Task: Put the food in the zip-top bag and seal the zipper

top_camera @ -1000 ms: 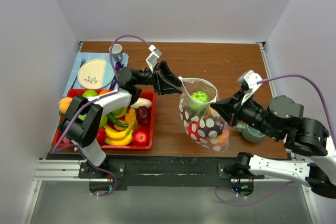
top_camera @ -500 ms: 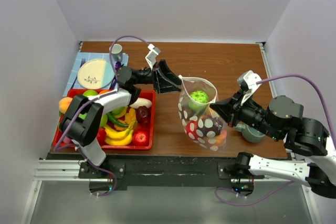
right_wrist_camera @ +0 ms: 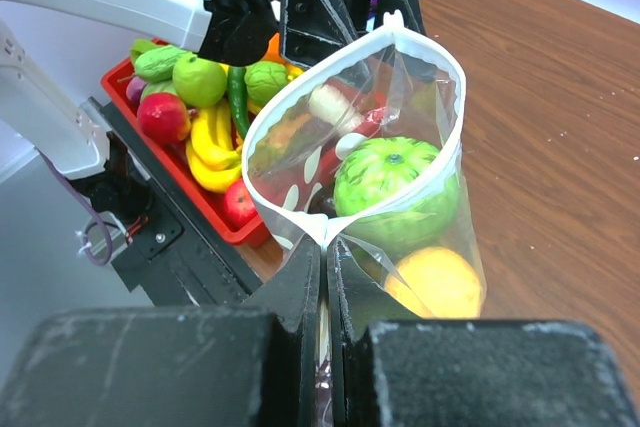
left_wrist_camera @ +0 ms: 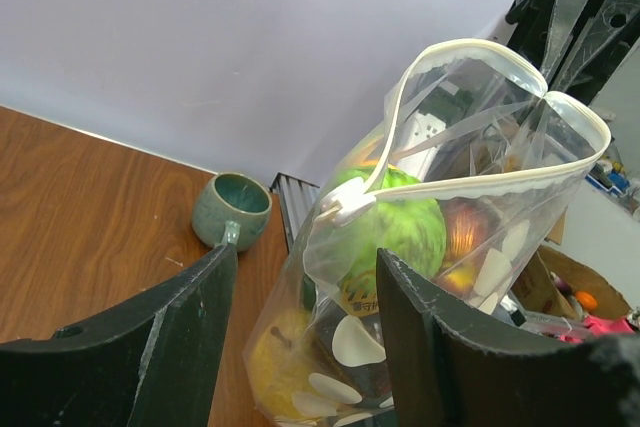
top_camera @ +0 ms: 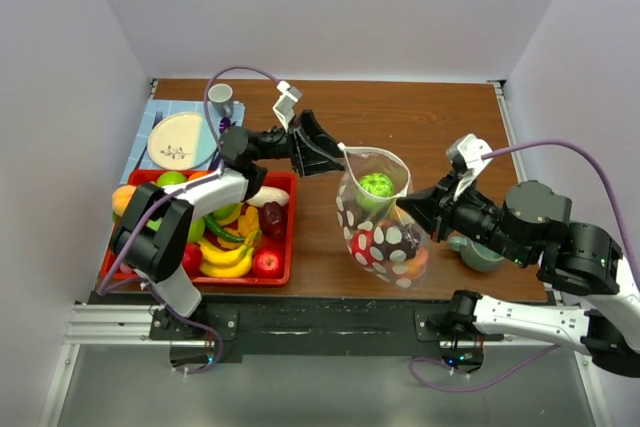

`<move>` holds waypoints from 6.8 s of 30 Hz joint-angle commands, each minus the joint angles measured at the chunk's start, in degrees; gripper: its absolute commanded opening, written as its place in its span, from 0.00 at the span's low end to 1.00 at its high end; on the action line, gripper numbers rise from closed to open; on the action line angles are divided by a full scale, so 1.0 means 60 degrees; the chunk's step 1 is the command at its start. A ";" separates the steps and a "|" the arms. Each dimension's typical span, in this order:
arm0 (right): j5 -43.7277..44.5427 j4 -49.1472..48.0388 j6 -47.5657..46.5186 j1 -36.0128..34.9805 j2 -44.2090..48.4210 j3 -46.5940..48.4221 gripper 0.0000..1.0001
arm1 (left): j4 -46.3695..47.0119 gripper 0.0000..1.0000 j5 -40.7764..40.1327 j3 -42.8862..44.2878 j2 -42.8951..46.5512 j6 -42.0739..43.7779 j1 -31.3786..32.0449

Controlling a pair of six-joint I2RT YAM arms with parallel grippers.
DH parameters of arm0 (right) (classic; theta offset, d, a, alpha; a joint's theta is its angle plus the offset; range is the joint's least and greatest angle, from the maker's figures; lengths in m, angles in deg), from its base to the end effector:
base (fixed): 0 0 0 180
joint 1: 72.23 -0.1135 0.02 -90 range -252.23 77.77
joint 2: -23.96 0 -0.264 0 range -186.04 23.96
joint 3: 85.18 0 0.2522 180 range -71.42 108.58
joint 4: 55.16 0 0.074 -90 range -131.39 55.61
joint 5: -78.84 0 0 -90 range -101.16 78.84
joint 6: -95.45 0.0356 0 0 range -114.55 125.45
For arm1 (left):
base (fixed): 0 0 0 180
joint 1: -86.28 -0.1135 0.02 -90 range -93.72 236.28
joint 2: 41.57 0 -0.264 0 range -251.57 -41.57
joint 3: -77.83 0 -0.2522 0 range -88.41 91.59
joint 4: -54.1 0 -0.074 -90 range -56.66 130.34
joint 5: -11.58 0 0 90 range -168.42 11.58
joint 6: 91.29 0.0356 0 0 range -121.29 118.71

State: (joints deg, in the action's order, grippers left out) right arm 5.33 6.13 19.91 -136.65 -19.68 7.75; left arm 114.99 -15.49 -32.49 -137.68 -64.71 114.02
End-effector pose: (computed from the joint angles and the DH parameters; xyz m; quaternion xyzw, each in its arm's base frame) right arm 0.0520 0.0851 0.4644 -0.2430 0.7353 0.3096 0.5518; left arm 0.2935 -0.1902 0.3148 0.3179 0.5198 -0.7093 0.3545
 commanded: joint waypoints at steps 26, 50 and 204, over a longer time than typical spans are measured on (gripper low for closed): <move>0.0327 -0.0612 0.0300 0.0015 0.0271 -0.0056 0.00 | 0.5663 0.09 -0.0470 0.0158 0.0331 0.0477 0.0517; 0.3405 0.1367 0.2604 0.0029 -0.0462 -0.2695 0.37 | 0.5663 0.00 0.1345 -0.1981 0.0095 0.1737 -0.0040; -0.1137 0.2229 0.1838 0.3179 -0.0140 -0.2752 0.12 | -0.4693 0.00 -0.4484 -0.0385 0.0682 0.7113 -0.0699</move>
State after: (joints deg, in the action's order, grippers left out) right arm -2.78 13.94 29.13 -117.52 -22.85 -9.08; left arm 85.95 -36.84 -37.12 -135.52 -25.02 111.49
